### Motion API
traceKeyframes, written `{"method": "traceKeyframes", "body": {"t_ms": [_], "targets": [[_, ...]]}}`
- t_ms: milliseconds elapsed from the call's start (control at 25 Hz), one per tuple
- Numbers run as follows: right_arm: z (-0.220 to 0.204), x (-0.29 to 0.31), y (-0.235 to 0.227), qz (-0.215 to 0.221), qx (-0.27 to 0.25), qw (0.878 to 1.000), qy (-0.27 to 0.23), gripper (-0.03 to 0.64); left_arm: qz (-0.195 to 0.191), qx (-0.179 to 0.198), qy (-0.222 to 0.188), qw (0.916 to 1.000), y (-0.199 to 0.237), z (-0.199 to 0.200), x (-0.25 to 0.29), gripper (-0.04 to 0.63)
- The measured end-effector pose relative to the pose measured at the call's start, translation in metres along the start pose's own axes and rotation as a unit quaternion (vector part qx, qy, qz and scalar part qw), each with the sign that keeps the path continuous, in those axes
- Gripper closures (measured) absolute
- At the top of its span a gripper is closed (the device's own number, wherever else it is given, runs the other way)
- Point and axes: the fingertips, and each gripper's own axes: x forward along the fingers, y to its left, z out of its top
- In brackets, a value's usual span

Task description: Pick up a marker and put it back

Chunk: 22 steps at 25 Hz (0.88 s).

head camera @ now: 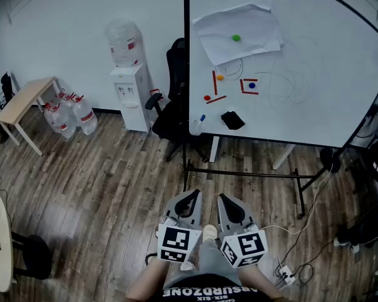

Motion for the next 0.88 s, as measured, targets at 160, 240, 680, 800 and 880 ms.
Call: {"method": "traceKeyframes", "body": {"t_ms": [160,240,680,800,880], "targets": [[0.001,0.015,-0.004,0.008,-0.001,1.000,-0.003,0.618,0.008,0.003,0.000,1.0000,0.010,0.000,0.009,0.589],[0.003,0.024,-0.007,0.009,0.002,1.000,-0.010,0.618,0.013,0.007,0.002,0.9999,0.017,0.000,0.013,0.589],[0.013,0.088,-0.037,0.013,0.015,0.999,-0.030,0.563,0.022,0.012,0.009,0.9997,0.064,0.003,0.062,0.589],[0.022,0.112,-0.051,0.003,0.017,0.999,-0.044,0.481,0.018,0.013,0.005,0.9997,0.080,0.007,0.079,0.589],[0.029,0.127,-0.060,-0.009,0.013,0.998,-0.055,0.417,0.016,0.013,0.006,0.9998,0.092,0.008,0.090,0.589]]}}
